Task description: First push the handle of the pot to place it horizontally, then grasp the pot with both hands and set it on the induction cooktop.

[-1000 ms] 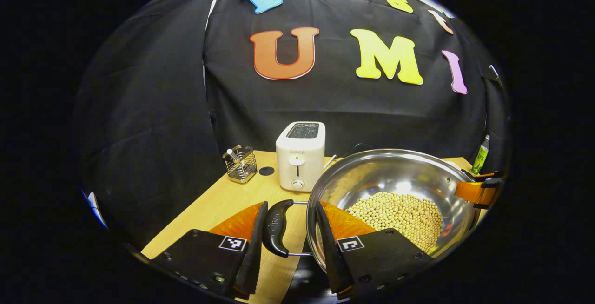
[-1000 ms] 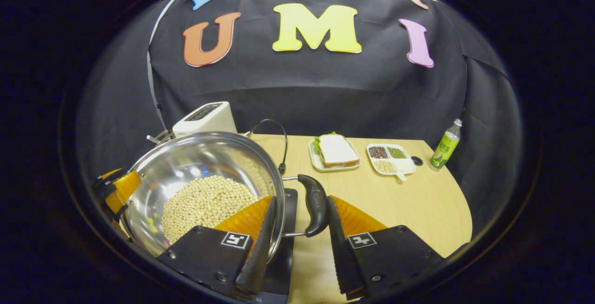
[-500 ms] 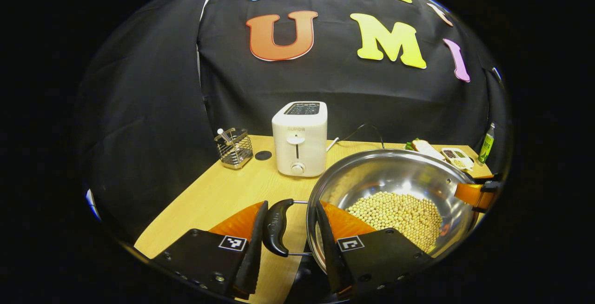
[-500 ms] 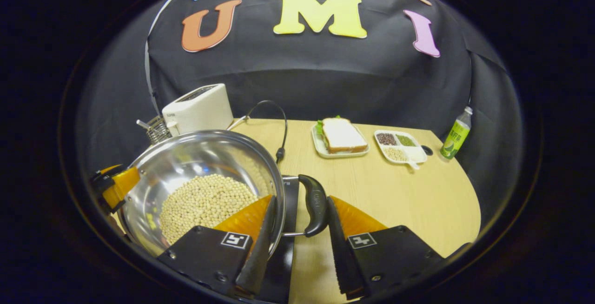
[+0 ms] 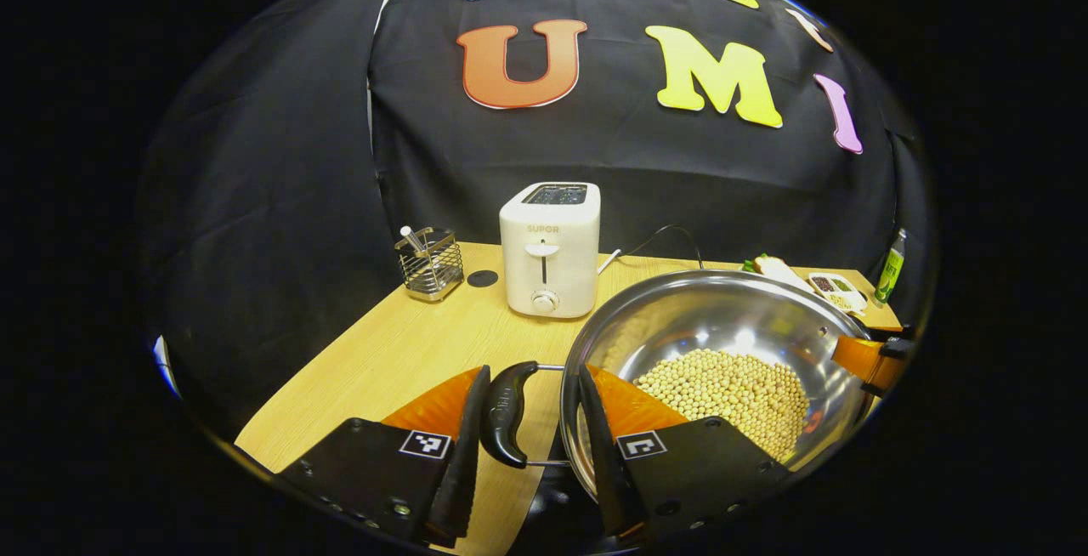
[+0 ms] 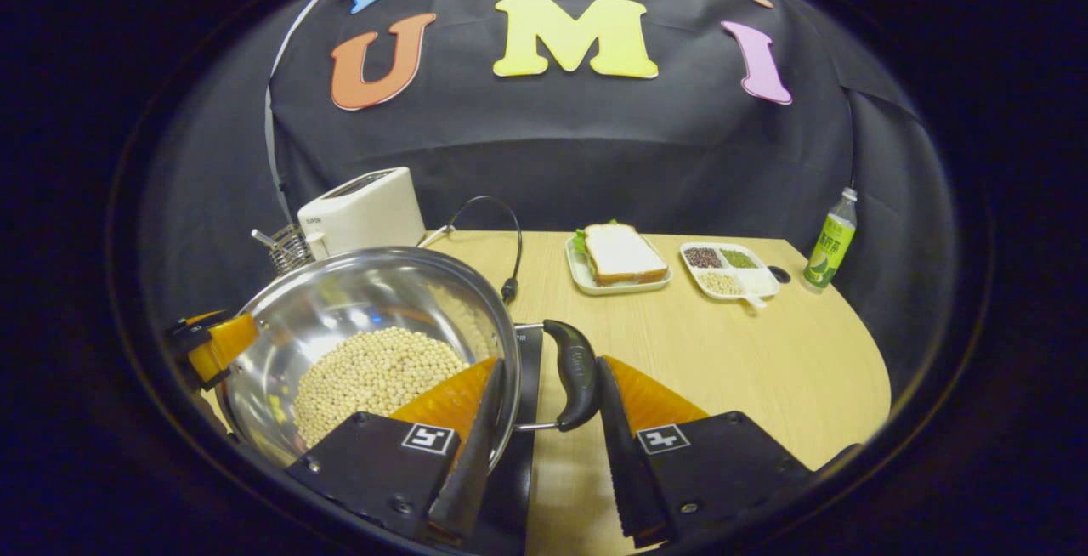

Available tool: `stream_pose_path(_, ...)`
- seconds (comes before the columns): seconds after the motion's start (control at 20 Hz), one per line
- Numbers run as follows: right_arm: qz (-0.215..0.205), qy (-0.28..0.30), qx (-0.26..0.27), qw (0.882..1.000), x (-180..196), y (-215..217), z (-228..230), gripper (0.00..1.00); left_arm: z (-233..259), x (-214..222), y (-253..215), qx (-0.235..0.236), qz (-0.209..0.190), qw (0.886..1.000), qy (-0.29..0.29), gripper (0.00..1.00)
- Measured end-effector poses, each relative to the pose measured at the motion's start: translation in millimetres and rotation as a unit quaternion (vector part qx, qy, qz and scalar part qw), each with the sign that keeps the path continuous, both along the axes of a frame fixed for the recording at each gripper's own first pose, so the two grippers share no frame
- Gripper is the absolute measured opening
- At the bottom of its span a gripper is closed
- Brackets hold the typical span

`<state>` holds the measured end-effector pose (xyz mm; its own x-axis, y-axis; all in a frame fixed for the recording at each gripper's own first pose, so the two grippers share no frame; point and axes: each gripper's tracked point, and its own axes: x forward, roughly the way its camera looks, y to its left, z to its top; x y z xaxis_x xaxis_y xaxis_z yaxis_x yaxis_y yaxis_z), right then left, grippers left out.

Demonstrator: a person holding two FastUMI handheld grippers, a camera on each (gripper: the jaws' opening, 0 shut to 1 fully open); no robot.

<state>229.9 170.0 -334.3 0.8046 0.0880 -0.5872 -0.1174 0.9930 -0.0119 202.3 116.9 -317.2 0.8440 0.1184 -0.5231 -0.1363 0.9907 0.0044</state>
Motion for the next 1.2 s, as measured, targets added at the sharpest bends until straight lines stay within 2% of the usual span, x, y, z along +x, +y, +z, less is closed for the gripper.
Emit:
stream_pose_path(0.15, 0.009, -0.009, 0.013, 1.0, -1.4, -1.3, 1.3, 0.66, -0.1, -0.9, 0.1, -0.001, 0.001, 1.0, -0.001, 0.58)
stream_pose_path(0.2, 0.016, -0.01, 0.023, 1.0, -3.7, -0.4, 2.3, 0.72, 0.8, -2.8, 1.2, -0.006, 0.004, 1.0, 0.001, 0.59)
stream_pose_path(0.25, 0.023, -0.01, 0.035, 0.999, -6.5, 0.6, 3.8, 0.71, 0.8, -5.4, 0.6, -0.012, 0.004, 1.0, 0.003, 0.6)
stream_pose_path(0.3, 0.024, -0.012, 0.045, 0.999, -10.0, -2.1, 6.0, 0.77, 1.7, -7.7, 0.0, -0.02, 0.003, 1.0, 0.006, 0.61)
stream_pose_path(0.35, 0.022, -0.014, 0.052, 0.998, -13.9, -5.9, 8.9, 0.77, 2.5, -10.9, -0.5, -0.028, 0.003, 1.0, 0.01, 0.61)
stream_pose_path(0.4, 0.024, -0.018, 0.06, 0.998, -18.2, -7.8, 11.6, 0.83, 4.8, -10.5, -1.0, -0.035, 0.005, 0.999, 0.008, 0.62)
stream_pose_path(0.6, 0.026, -0.035, 0.069, 0.997, -41.5, -18.3, 29.2, 0.89, 15.7, -14.7, -0.6, -0.05, 0.006, 0.999, -0.007, 0.6)
stream_pose_path(0.65, 0.028, -0.038, 0.067, 0.997, -49.3, -21.1, 32.2, 0.9, 19.0, -17.3, 1.2, -0.046, 0.008, 0.999, -0.01, 0.77)
stream_pose_path(0.7, 0.03, -0.041, 0.065, 0.997, -57.1, -23.0, 36.1, 0.93, 23.0, -21.4, 3.0, -0.045, 0.012, 0.999, -0.014, 0.75)
stream_pose_path(0.75, 0.03, -0.044, 0.059, 0.997, -64.1, -25.7, 39.7, 0.93, 32.2, -27.8, 3.4, -0.048, 0.015, 0.999, -0.021, 0.9)
stream_pose_path(0.8, 0.028, -0.048, 0.052, 0.997, -72.4, -30.5, 43.6, 0.93, 38.9, -30.3, 2.9, -0.054, 0.018, 0.998, -0.034, 0.94)
stream_pose_path(0.9, 0.026, -0.058, 0.04, 0.997, -88.5, -37.0, 53.1, 0.92, 51.8, -43.5, -2.8, -0.07, 0.014, 0.996, -0.048, 0.97)
stream_pose_path(0.95, 0.025, -0.064, 0.039, 0.997, -96.8, -39.5, 58.7, 0.93, 57.7, -49.9, -4.4, -0.071, 0.013, 0.996, -0.055, 0.84)
stream_pose_path(1.0, 0.024, -0.07, 0.041, 0.996, -105.6, -41.1, 63.7, 0.92, 64.7, -57.7, -5.5, -0.068, 0.012, 0.996, -0.062, 0.96)
stream_pose_path(1.2, 0.007, -0.099, 0.05, 0.994, -142.0, -55.4, 87.4, 0.92, 96.3, -94.3, -18.4, -0.044, 0.0, 0.995, -0.093, 0.95)
